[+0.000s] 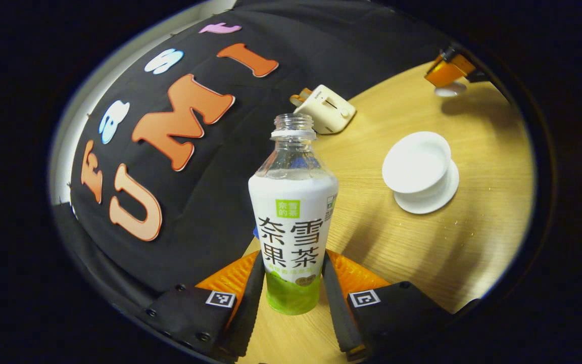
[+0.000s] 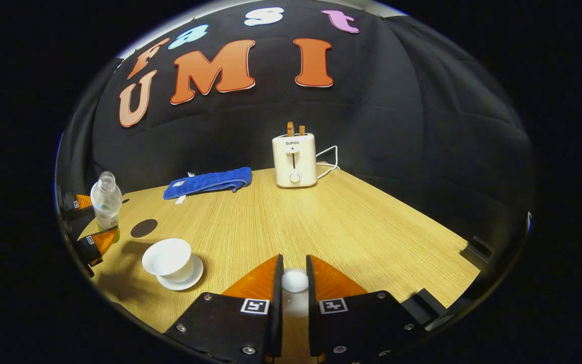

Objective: Open the teacup lid with one hand, grasp the water bottle and pour water into the teacup with the other hand; after pouring, place the water bottle on the coaster and then close the teacup lid.

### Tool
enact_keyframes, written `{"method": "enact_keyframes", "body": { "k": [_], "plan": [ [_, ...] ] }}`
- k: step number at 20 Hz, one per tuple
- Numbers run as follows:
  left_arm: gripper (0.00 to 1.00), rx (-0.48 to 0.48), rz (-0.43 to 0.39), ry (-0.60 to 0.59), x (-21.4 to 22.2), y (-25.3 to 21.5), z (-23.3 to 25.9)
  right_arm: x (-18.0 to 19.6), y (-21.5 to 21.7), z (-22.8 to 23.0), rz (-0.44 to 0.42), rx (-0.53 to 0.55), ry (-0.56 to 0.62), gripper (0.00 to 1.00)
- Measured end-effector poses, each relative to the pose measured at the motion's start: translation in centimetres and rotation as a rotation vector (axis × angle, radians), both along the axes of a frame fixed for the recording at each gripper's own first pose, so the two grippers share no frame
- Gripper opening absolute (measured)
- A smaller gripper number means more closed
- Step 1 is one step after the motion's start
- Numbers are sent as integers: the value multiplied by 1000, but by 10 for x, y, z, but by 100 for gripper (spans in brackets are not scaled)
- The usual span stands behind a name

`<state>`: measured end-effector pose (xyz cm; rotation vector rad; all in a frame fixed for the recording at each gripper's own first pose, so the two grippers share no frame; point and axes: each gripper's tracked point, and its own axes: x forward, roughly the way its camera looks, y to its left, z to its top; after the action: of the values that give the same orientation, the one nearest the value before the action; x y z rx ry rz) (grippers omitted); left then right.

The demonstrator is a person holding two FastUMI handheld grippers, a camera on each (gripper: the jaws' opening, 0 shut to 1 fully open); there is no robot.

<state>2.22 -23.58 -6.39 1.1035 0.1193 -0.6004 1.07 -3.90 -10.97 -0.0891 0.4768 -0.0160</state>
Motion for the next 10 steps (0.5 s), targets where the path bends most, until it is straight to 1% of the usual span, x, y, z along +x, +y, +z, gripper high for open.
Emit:
{"method": "enact_keyframes", "body": {
  "k": [1,2,3,6,7,9,10],
  "plan": [
    [67,30,-14,-8,2,0,1,-1,0,-1,-1,1,0,22],
    [65,62,-29,-21,4,-3,2,-1,1,-1,0,3,1,22],
    [67,95,-42,-35,4,-3,2,-1,0,-1,-1,3,3,22],
    [65,179,-88,-55,4,-10,-2,-2,0,-3,1,7,9,22],
    [67,212,-106,-60,4,-13,-4,-2,0,-3,1,9,9,22],
    [67,289,-153,-98,1,-18,-4,-3,-1,-3,-1,9,10,22],
    [65,323,-171,-105,0,-19,-5,-3,-3,-3,-3,6,10,17]
  ]
}}
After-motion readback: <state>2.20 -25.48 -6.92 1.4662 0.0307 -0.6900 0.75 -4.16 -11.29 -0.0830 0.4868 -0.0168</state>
